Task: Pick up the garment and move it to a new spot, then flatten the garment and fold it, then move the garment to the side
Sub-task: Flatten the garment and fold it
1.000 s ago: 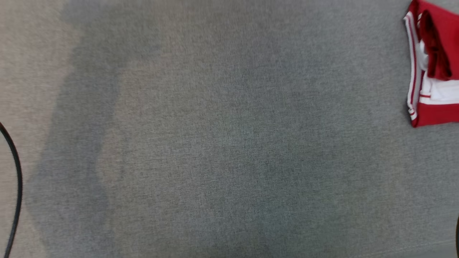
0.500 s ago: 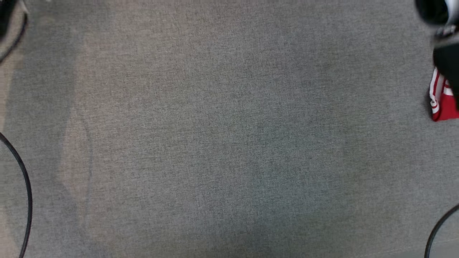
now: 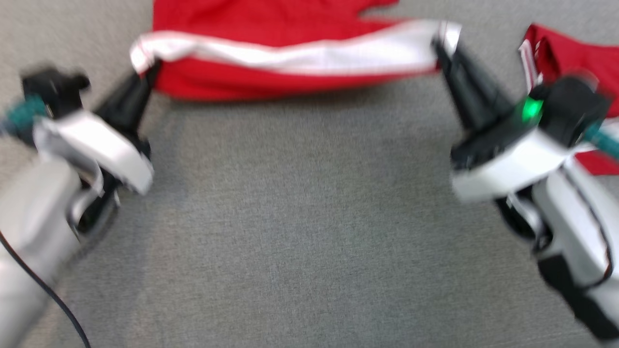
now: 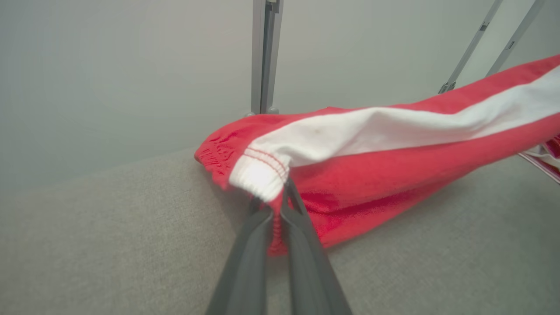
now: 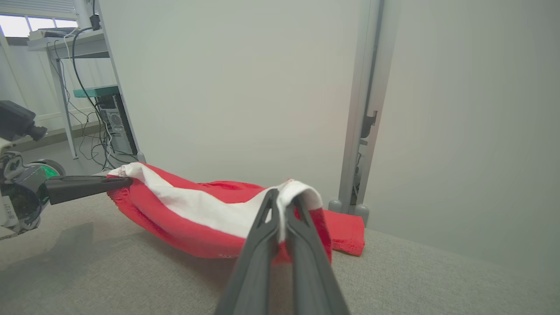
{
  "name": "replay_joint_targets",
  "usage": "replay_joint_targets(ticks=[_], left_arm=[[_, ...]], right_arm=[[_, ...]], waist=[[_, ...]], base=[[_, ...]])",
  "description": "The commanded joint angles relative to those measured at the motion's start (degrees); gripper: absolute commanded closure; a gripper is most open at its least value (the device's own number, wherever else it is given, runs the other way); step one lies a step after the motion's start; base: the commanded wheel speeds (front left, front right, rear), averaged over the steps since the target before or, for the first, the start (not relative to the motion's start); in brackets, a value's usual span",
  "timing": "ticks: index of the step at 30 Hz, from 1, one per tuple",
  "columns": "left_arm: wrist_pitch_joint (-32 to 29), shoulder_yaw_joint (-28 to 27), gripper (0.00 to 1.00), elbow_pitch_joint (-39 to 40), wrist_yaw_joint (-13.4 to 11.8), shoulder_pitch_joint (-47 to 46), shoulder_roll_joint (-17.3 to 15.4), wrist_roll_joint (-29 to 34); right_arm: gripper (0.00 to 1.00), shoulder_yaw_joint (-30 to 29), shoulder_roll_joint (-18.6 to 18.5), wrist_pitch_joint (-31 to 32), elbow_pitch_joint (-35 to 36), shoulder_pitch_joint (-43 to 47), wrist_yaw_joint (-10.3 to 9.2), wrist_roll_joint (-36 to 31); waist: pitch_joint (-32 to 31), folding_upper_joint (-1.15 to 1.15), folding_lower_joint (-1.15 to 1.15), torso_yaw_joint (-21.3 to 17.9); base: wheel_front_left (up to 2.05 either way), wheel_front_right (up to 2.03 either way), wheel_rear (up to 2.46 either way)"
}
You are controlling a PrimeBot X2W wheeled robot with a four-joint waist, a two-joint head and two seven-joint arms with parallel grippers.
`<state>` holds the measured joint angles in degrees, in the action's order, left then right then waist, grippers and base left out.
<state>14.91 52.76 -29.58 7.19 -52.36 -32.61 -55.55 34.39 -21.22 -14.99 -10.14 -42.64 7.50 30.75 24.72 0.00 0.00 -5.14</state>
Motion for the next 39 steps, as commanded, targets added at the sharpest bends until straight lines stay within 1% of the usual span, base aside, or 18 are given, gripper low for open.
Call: replay_joint_targets(ticks=[1, 5, 8, 11, 14, 17, 21, 26, 28, 31, 35, 39], left_arm=[[0.3, -1.5, 1.00, 0.7, -0.1, 2.8, 0.9, 1.3], [0.3, -7.2, 1.00, 2.7, -0.4, 13.7, 3.1, 5.7], [0.3, -10.5, 1.00, 3.7, -0.3, 21.0, 5.1, 8.3], [0.3, -14.0, 1.00, 4.6, -0.2, 27.7, 7.0, 10.4], [0.3, -17.5, 1.00, 6.3, -0.1, 33.8, 9.1, 12.5], [0.3, -20.5, 1.00, 8.7, 0.0, 38.3, 10.3, 15.2], [0.3, -24.3, 1.00, 10.8, 0.1, 44.1, 11.9, 17.7], [0.3, -28.4, 1.00, 13.0, 0.2, 49.9, 14.7, 19.5], [0.3, -28.9, 1.00, 13.3, 0.3, 50.8, 15.1, 19.9], [0.3, -30.0, 1.00, 13.7, 0.3, 52.8, 16.6, 20.8], [0.3, -30.4, 1.00, 13.2, 0.3, 53.0, 17.7, 21.6], [0.3, -29.4, 1.00, 12.4, 0.3, 50.6, 17.7, 21.6]], right_arm=[[1.00, 0.3, -0.5, -0.3, 0.2, 2.6, 0.01, -0.3], [1.00, 0.8, -1.2, -0.3, 1.2, 10.4, 0.01, 0.4], [1.00, 1.1, -1.8, -0.3, 1.5, 16.2, 0.01, 1.2], [1.00, 0.2, -2.1, -0.3, 1.8, 21.7, 0.01, 2.2], [1.00, -1.9, -2.0, -0.3, 2.6, 27.7, 0.01, 3.1], [1.00, -4.9, -1.5, -0.3, 4.4, 32.9, 0.01, 3.3], [1.00, -7.9, -0.8, -0.3, 6.9, 39.2, 0.01, 2.0], [1.00, -11.0, 0.9, -0.3, 8.5, 44.3, 0.01, 0.4], [1.00, -11.3, 1.1, -0.3, 8.7, 44.8, 0.01, 0.0], [1.00, -12.0, 1.8, -0.3, 8.9, 46.1, 0.01, -0.7], [1.00, -12.5, 2.0, -0.3, 9.0, 46.0, 0.01, -0.9], [1.00, -13.1, 2.3, -0.3, 8.0, 43.2, 0.01, 0.1]], waist=[[-5.2, 0.00, 0.00, 0.3], [-11.0, 0.00, 0.00, 0.7], [-15.3, 0.00, 0.00, 0.8], [-19.8, 0.00, 0.00, 1.0], [-23.7, 0.00, 0.00, 1.2], [-25.3, 0.00, 0.00, 1.4], [-26.9, 0.00, 0.00, 1.2], [-28.0, 0.00, 0.00, 0.9], [-28.2, 0.00, 0.00, 0.9], [-28.4, 0.00, 0.00, 1.0], [-28.2, 0.00, 0.00, 1.5], [-27.4, 0.00, 0.00, 2.0]], base=[[0.00, 0.00, 0.00], [0.00, 0.00, 0.00], [0.00, 0.00, 0.00], [0.00, 0.00, 0.00], [0.00, 0.00, 0.00], [0.00, 0.00, 0.00], [0.00, 0.00, 0.00], [0.00, 0.00, 0.00], [0.00, 0.00, 0.00], [0.00, 0.00, 0.00], [0.00, 0.00, 0.00], [0.00, 0.00, 0.00]])
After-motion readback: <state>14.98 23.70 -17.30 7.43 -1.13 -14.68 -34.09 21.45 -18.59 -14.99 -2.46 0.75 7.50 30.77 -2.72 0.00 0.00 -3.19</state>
